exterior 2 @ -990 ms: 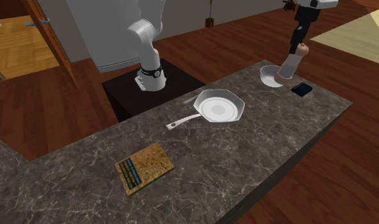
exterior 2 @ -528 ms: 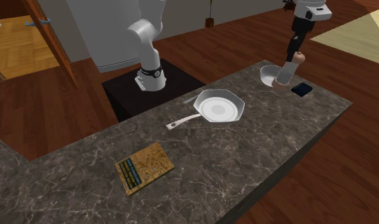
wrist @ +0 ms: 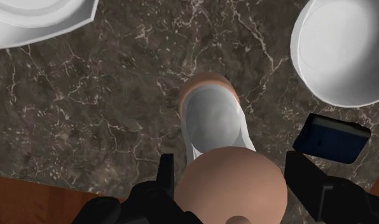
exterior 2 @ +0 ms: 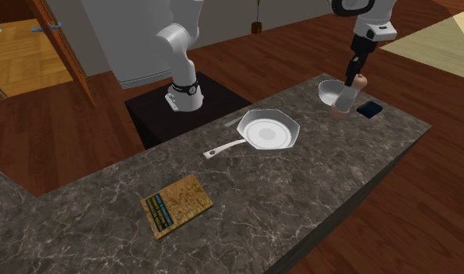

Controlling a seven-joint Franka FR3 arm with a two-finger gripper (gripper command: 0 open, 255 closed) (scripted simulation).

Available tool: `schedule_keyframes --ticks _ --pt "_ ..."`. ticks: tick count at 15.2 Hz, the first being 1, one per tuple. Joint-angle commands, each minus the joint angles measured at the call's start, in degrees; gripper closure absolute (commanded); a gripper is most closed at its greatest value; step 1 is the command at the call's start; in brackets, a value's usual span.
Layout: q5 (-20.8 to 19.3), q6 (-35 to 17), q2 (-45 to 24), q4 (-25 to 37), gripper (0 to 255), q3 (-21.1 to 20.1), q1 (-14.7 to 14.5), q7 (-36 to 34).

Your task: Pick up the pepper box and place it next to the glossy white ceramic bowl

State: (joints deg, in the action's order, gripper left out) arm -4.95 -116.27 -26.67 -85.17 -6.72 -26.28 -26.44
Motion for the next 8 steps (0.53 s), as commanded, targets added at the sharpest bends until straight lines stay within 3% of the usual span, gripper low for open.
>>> schedule_keyframes --ticks 1,8 --pt "-0.1 -1.3 -0.5 -0.8 255 0.0 -0.1 -0.2" --pt "-0.4 -5.9 -2.2 -3.6 255 0.2 -0.1 -0.5"
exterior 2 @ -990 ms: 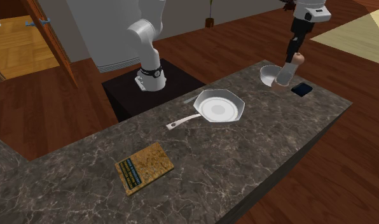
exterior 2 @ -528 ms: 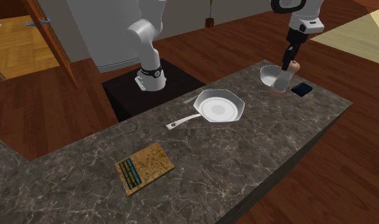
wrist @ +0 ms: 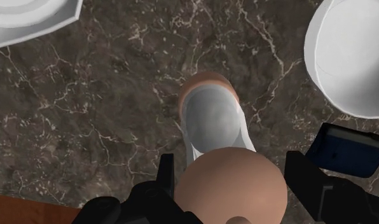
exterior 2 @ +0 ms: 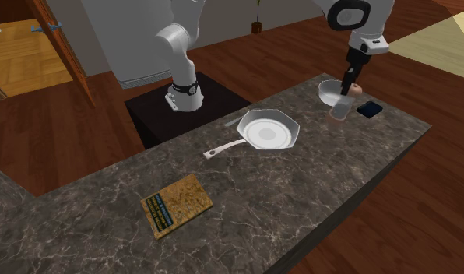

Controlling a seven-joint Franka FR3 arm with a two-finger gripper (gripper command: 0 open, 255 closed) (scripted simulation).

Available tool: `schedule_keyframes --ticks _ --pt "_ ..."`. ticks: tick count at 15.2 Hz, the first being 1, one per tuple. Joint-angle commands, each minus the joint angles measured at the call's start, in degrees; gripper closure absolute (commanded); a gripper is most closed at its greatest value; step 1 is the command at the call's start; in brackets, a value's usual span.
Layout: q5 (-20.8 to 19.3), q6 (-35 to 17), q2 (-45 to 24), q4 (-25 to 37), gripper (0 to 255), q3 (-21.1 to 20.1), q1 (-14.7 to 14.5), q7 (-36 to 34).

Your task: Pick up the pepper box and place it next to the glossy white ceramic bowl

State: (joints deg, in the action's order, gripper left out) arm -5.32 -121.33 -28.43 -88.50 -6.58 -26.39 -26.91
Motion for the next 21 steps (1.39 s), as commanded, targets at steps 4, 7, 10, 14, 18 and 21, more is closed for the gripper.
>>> schedule_keyframes --ticks 4,7,10,14,18,21 --pt "-0.3 -3.1 -1.5 -1.5 255 0.2 0.0 -0.2" --pt "-0.3 -3.1 -1.5 -1.5 255 0.2 0.0 -0.2" --pt "-0.3 -3.1 -1.5 -1.5 255 0.2 0.0 -0.2" --pt "-0.3 -3.1 -1.5 -1.5 0 0.2 0.0 -0.2" --pt "-0.3 -3.1 -1.5 -1.5 0 0.2 0.0 -0.2" --pt "0.2 1.3 1.2 0.1 0 -0.1 0.0 0.1"
